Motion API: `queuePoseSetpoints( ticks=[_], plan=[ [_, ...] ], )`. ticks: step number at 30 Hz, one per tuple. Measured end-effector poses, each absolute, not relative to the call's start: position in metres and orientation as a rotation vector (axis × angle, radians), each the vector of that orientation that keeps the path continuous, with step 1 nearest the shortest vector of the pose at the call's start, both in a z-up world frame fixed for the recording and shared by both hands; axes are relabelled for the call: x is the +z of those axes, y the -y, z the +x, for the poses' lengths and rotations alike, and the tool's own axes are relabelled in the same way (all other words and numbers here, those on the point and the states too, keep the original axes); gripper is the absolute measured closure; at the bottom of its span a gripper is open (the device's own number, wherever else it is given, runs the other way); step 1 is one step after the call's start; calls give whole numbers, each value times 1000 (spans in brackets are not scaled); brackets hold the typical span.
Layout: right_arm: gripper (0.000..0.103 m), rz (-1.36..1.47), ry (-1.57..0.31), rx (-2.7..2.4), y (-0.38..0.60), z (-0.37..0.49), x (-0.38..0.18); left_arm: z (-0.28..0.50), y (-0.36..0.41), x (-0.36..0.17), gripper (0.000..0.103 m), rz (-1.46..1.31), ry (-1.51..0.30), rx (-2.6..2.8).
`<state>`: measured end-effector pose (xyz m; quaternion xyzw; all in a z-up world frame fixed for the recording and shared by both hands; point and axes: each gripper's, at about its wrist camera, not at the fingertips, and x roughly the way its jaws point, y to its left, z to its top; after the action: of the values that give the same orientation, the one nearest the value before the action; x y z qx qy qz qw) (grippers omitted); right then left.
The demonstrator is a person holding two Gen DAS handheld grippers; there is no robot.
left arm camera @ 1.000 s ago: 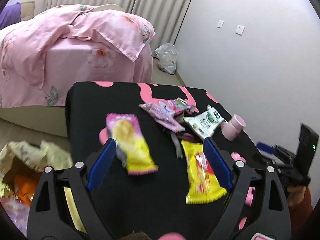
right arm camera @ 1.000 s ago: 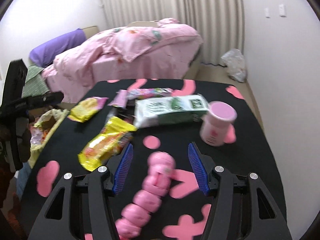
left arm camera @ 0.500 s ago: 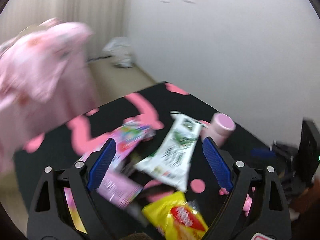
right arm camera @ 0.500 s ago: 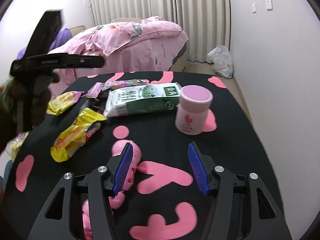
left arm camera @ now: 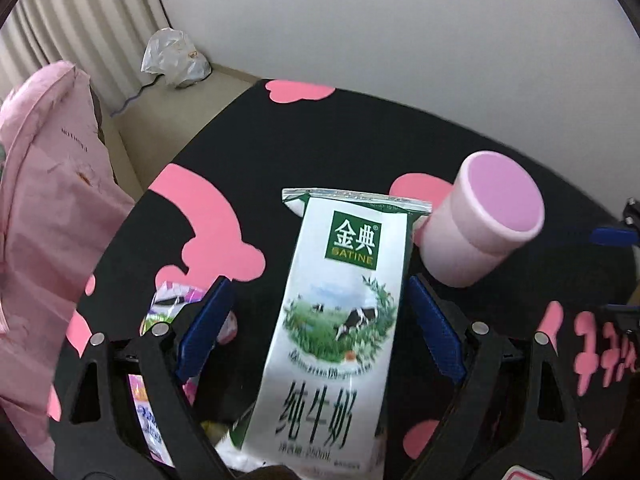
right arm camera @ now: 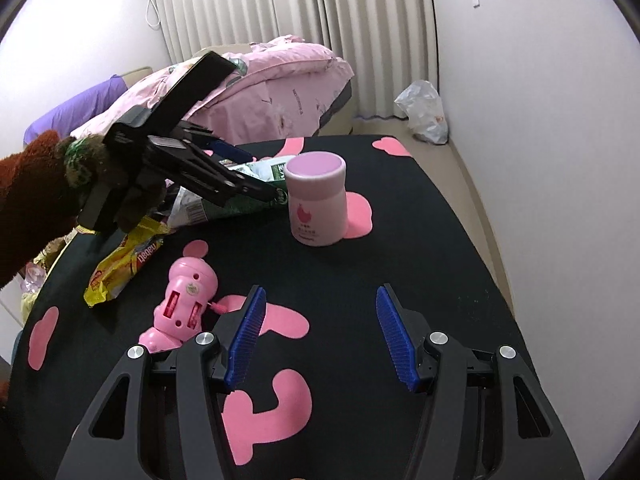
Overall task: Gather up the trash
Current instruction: 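Lift the milk carton with the left gripper while the right gripper grasps the yellow snack packet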
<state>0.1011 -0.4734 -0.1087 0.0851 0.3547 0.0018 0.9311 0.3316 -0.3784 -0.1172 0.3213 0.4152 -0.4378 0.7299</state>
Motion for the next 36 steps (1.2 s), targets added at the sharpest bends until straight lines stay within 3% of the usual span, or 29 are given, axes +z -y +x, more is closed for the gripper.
queuePoseSetpoints(
  ticks=[3, 5, 8, 25, 36],
  plan=[
    [48, 176, -730, 16, 471, 100, -110, 331, 383, -120, 21, 682, -926, -940],
    [48, 177, -727, 16, 470, 100, -109, 336, 386, -126, 37, 655, -982, -908],
    [48, 192, -725, 21, 468, 96, -107, 340, 382, -124, 51, 602, -1033, -850],
    [48, 138, -659, 111, 411, 95, -62, 211, 164, 45, 52, 49, -650, -666],
    [48, 110, -744, 226, 331, 131, -60, 166, 55, -4, 52, -209, -749, -530]
  ],
)
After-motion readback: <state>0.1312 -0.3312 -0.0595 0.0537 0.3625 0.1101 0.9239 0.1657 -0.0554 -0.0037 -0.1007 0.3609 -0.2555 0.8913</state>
